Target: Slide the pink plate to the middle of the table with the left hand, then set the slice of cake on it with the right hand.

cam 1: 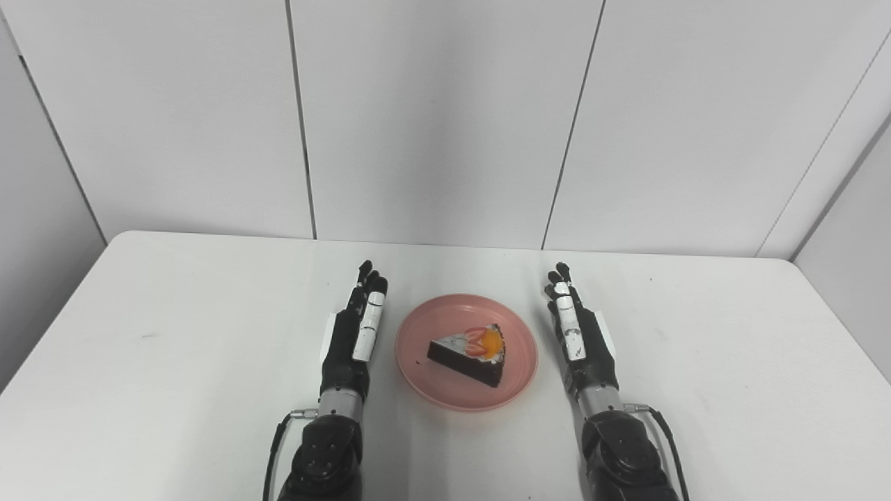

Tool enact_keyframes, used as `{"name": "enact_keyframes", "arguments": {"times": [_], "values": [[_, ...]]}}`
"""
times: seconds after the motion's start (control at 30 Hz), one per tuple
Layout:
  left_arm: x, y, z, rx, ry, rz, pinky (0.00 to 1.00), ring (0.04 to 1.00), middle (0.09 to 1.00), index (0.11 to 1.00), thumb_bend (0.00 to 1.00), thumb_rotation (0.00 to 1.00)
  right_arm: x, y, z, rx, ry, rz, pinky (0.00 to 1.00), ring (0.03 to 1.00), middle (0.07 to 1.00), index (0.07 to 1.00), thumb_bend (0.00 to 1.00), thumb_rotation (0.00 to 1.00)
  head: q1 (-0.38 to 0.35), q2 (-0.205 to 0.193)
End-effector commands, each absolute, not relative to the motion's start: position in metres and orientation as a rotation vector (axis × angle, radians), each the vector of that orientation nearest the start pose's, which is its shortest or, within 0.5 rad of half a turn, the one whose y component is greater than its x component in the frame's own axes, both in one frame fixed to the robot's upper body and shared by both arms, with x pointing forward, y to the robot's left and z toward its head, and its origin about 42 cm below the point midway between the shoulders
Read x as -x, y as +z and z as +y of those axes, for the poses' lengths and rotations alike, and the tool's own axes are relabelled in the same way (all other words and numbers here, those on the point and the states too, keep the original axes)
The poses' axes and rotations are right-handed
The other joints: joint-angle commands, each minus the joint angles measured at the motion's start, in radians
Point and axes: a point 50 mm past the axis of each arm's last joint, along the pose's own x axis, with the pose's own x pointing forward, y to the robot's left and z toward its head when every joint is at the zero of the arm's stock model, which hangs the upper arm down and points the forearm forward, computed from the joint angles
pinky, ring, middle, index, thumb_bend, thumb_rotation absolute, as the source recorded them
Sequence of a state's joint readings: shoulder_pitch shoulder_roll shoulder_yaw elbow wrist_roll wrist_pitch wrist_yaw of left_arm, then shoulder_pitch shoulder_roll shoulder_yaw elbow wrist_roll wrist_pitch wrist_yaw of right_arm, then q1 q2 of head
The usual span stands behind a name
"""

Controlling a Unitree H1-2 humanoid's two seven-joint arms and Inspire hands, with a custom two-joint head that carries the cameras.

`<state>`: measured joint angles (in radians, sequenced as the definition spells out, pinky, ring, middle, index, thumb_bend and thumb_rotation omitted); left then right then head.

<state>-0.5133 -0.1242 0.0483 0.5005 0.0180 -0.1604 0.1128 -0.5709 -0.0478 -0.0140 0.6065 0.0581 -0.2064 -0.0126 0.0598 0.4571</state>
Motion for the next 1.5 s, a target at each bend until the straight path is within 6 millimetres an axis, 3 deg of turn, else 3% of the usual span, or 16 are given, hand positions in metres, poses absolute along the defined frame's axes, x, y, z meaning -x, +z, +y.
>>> {"name": "enact_keyframes", "arguments": {"times": [0.0,0.77,1.13,1.47], "values": [[-0.431,0.146,0.123,0.099,-0.019,-0.127,0.99,0.986,0.987,0.965,0.68,0.92,-0.453,0.136,-0.184,0.007,0.087,-0.09,1.0,0.969,0.961,0.985,0.8,1.0,0.002,-0.001],[-0.428,0.141,0.133,0.113,-0.045,-0.104,1.0,1.0,1.0,1.0,0.75,0.93,-0.443,0.126,-0.174,-0.284,0.012,-0.114,0.96,0.954,0.977,0.999,0.8,0.99,-0.031,-0.002],[-0.429,0.141,0.137,0.122,-0.064,-0.085,1.0,1.0,1.0,1.0,0.76,0.91,-0.441,0.122,-0.169,-0.266,-0.007,-0.105,0.95,0.961,0.978,1.0,0.76,1.0,-0.043,0.007],[-0.43,0.141,0.132,0.132,-0.056,-0.084,1.0,1.0,1.0,1.0,0.76,0.91,-0.44,0.125,-0.172,-0.105,-0.006,-0.145,0.97,0.956,0.959,0.997,0.8,1.0,-0.028,0.012]]}}
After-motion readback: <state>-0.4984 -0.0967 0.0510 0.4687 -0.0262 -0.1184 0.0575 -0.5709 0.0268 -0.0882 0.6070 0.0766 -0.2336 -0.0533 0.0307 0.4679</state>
